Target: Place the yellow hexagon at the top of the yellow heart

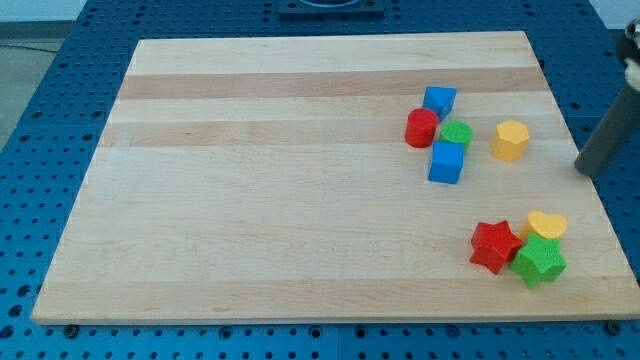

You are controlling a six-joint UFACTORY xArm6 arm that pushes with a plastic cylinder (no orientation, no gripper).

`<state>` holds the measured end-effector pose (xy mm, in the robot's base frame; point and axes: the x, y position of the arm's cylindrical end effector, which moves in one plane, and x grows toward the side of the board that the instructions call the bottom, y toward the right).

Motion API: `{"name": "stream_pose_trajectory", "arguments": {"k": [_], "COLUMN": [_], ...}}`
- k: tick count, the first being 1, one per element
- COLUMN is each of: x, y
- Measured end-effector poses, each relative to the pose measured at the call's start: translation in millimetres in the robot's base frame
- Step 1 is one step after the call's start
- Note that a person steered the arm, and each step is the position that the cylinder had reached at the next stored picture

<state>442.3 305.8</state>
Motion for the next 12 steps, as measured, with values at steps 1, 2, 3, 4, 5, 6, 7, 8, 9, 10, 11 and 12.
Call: {"name": "stream_pose_trajectory", "arguments": {"k": [1,2,3,4,5,6,7,8,9,10,11,12], "x": [-46,-76,-71,-43,-24,-10,-10,3,15,19,1,2], "y": [-12,-55,-77,-91,-99,-109,-135,-146,-146,-128,-123,-111]}}
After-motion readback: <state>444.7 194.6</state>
